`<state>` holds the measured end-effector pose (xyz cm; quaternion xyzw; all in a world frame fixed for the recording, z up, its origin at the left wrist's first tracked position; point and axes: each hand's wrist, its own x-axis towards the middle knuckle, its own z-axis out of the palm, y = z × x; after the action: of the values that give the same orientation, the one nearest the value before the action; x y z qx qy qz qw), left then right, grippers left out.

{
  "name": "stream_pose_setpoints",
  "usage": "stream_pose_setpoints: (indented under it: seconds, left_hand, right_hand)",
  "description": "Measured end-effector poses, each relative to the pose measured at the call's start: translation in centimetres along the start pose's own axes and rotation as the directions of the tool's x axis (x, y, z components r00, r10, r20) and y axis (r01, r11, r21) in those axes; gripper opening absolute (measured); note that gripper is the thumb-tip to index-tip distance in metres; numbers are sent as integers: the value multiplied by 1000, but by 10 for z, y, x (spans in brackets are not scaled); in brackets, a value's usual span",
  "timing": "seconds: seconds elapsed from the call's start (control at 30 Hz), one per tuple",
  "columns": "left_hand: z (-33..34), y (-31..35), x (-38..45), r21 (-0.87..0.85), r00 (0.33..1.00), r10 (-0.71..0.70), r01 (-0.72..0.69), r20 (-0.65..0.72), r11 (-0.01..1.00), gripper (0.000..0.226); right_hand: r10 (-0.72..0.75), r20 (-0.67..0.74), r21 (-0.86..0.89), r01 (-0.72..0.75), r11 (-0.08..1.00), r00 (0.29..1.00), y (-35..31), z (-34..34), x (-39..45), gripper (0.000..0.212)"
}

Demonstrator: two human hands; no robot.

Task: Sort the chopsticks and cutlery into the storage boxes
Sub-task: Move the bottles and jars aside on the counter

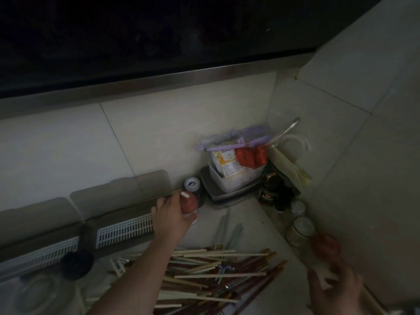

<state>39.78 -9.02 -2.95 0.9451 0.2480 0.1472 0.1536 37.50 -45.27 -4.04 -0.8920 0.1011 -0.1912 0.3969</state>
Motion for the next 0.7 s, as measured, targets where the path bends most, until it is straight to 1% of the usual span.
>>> stream_pose_setpoints:
  seconds: [0.03, 0.1, 0.13, 0.2, 0.23, 0.27, 0.3, 0.37, 0.4, 0.47, 0.5, 0.57, 0.63, 0.7]
  left_hand:
    - [1, -1, 1, -14, 1000, 2, -2, -6, 1000, 67]
    - [3, -3, 4, -54, 1000, 2, -3, -31, 999, 63]
    - [4, -4, 3, -77, 998, 17, -22, -55, 997, 62]
    - [6, -4, -1, -127, 989, 94, -108, -113, 986, 59]
    - [6, -2, -6, -176, 981, 133, -157, -143, 972, 59]
    - [6, 2, -12, -260, 974, 149, -190, -170, 947, 61]
    - [5, 8, -19, -371, 974, 140, -199, -180, 907, 64]
    - [-1, 21, -36, -569, 980, 131, -193, -149, 799, 70]
    - [-4, 29, -45, -625, 979, 165, -204, -120, 754, 73]
    - [-11, 48, -62, -693, 965, 262, -210, -32, 689, 79]
    - [-15, 58, -72, -719, 950, 311, -198, 25, 666, 84]
    - [-20, 79, -91, -745, 908, 407, -203, 100, 636, 91]
    - [-21, 95, -108, -758, 867, 482, -228, 127, 611, 95]
    - [-20, 108, -119, -774, 843, 518, -227, 149, 592, 95]
  right_hand:
    - [-118, -36, 48, 120, 992, 992, -5, 2, -5, 48]
    - [-270, 8, 156, 265, 951, 963, -27, 5, -14, 34]
    - [-322, 41, 197, 309, 931, 946, -34, 5, -16, 30]
    - [-434, 122, 286, 387, 876, 893, -44, 10, -19, 24]
    - [-491, 176, 317, 423, 849, 853, -48, 13, -19, 23]
    - [-537, 221, 326, 457, 827, 814, -52, 14, -21, 24]
    - [-568, 284, 324, 480, 815, 773, -55, 17, -23, 31]
    - [-557, 434, 295, 473, 830, 708, -59, 22, -25, 63]
    - [-522, 510, 282, 441, 852, 683, -59, 25, -27, 77]
    - [-507, 565, 269, 435, 859, 651, -61, 31, -32, 92]
    - [-505, 559, 268, 433, 861, 657, -62, 32, -35, 97]
    - [-498, 500, 292, 404, 867, 708, -61, 30, -34, 103]
    - [-486, 434, 321, 374, 870, 759, -53, 21, -31, 98]
    - [-459, 436, 359, 319, 877, 774, -41, 9, -26, 94]
